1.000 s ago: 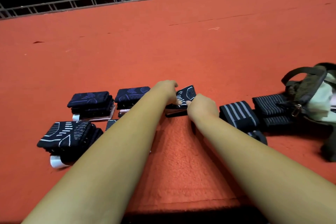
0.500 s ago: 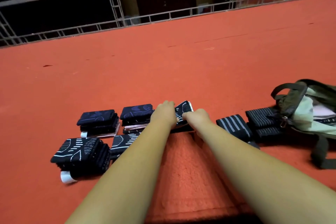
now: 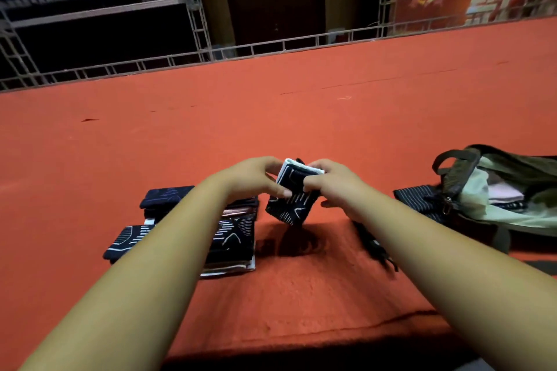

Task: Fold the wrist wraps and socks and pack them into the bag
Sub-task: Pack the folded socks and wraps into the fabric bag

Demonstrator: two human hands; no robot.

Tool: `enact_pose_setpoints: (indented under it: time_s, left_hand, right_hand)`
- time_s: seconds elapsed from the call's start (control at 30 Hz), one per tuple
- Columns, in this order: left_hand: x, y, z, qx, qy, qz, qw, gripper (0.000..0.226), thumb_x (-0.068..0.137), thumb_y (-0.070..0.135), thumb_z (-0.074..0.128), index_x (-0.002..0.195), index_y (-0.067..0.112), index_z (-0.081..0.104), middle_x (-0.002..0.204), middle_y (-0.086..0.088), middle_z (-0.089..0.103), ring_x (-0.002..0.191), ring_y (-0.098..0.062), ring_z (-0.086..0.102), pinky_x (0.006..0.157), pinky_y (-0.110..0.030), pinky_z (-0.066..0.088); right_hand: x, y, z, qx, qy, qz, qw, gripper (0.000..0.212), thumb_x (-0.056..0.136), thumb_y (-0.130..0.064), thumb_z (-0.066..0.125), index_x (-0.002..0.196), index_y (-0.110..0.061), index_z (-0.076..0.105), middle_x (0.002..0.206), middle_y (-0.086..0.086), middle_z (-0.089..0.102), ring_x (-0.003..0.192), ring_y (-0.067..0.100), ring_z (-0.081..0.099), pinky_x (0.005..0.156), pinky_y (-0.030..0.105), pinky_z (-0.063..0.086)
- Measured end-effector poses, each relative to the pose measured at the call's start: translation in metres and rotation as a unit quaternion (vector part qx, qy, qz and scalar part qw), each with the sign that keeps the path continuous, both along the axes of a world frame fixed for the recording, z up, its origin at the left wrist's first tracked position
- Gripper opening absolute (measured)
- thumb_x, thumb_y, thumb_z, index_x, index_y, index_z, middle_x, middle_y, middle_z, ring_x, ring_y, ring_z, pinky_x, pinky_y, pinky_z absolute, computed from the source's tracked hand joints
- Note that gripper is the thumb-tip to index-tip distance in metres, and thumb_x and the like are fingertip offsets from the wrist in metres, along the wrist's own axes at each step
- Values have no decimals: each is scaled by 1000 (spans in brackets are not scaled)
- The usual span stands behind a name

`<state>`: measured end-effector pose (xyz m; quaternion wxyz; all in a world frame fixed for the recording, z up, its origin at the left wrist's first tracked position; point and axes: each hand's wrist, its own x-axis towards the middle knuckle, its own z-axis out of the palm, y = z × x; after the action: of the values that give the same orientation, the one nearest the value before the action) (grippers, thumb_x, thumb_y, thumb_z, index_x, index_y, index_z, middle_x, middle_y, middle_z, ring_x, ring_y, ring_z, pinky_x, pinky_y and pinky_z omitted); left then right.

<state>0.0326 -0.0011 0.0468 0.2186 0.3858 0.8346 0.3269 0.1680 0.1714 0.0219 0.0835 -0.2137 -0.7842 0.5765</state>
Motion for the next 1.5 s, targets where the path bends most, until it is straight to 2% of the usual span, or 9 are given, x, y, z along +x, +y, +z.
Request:
enact_pose_setpoints:
  time_s: [0.13, 0.3, 0.47, 0.6, 0.67, 0.83, 1.03, 1.17, 1.5]
  left_hand:
    - [24, -11, 14, 123, -124, -68, 982, 52, 89, 18, 82, 139, 19, 66, 136, 0, 72, 133, -17, 63, 116, -40, 45]
    - [55, 3, 20, 237, -139, -38, 961, 40, 94, 21, 78, 134, 19, 70, 132, -3, 74, 128, -22, 67, 110, -42, 50]
    - [84, 25, 24, 338, -179, 18, 924, 24, 89, 24, 77, 112, 17, 76, 111, -3, 77, 104, -19, 73, 92, -47, 62]
    - [102, 42, 23, 383, -206, 62, 898, 10, 99, 17, 73, 108, 14, 76, 104, -5, 79, 99, -21, 74, 83, -44, 62]
    - [112, 49, 21, 389, -209, 68, 895, 13, 103, 18, 68, 113, 14, 77, 106, -4, 79, 99, -19, 74, 82, -41, 62]
    - [130, 60, 14, 350, -217, 25, 911, 31, 112, 28, 49, 133, 24, 72, 126, -5, 76, 114, -19, 72, 97, -40, 57]
    - [131, 76, 8, 322, -235, -10, 917, 55, 100, 39, 56, 154, 35, 53, 148, 3, 64, 139, -19, 58, 120, -47, 43]
    - [141, 84, 12, 333, -228, -48, 914, 43, 108, 30, 57, 151, 29, 56, 145, -2, 66, 135, -20, 62, 116, -46, 48]
    - [157, 118, 16, 352, -241, -54, 903, 48, 92, 29, 76, 135, 13, 65, 137, -13, 69, 118, -20, 71, 91, -40, 59]
  right_hand:
    - [24, 11, 29, 9, 62, 27, 998, 35, 82, -2, 68, 108, -24, 74, 98, 5, 75, 87, 23, 68, 81, 42, 56]
    - [57, 23, 55, 17, 115, 41, 992, 42, 87, 6, 66, 121, -18, 71, 106, 6, 77, 90, 19, 72, 76, 34, 59]
    - [83, 26, 59, -19, 162, 7, 987, 48, 74, -25, 69, 121, -17, 70, 112, 9, 77, 105, 20, 73, 95, 42, 58]
    - [100, 21, 48, 14, 140, 40, 989, 20, 105, -34, 60, 123, -29, 69, 113, -8, 79, 105, 6, 74, 95, 32, 57]
    - [105, 22, 43, 26, 154, 41, 987, 28, 109, -35, 57, 137, -33, 60, 123, -12, 75, 108, -1, 72, 88, 21, 56]
    - [113, 35, 38, 65, 155, 55, 984, 45, 108, -38, 58, 151, -39, 44, 133, -16, 69, 117, -2, 68, 100, 29, 55]
    - [126, 51, 40, 87, 153, 84, 981, 49, 110, -23, 58, 154, -35, 38, 134, -12, 67, 120, -1, 66, 92, 18, 54]
    - [134, 64, 39, 58, 168, 42, 983, 46, 105, -21, 68, 145, -28, 47, 128, -6, 70, 113, 2, 71, 83, 18, 56]
    - [165, 99, 29, 72, 174, -20, 982, 61, 85, -19, 88, 132, -35, 53, 121, 0, 73, 109, 16, 76, 98, 53, 60]
